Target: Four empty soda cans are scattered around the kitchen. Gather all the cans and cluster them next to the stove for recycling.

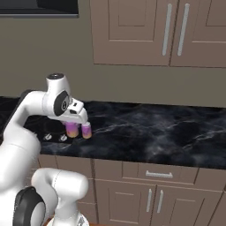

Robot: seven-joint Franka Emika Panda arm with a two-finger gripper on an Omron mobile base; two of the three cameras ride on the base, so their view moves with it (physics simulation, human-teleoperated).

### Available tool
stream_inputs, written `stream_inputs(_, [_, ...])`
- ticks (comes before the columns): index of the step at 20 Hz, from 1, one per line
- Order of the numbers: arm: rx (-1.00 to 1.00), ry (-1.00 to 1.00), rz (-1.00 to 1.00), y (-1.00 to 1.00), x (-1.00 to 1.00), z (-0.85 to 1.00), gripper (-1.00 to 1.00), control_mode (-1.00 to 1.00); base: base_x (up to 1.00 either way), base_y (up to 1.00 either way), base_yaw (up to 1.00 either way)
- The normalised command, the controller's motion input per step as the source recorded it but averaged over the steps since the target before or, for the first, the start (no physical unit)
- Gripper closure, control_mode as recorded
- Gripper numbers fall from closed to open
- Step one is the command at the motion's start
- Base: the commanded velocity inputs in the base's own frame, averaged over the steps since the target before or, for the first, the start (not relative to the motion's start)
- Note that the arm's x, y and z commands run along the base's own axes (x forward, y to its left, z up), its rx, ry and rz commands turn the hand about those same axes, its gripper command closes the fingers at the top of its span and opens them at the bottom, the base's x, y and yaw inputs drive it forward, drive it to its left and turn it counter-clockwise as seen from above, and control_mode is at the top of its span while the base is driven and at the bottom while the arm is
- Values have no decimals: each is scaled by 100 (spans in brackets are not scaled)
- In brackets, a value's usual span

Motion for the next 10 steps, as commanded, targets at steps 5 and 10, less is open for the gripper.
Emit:
stream_inputs(5, [0,-1,0,3,18,-20,100,-100,0,0,0])
stream_inputs(10, [0,-3,0,0,9,-27,100,-100,0,0,0])
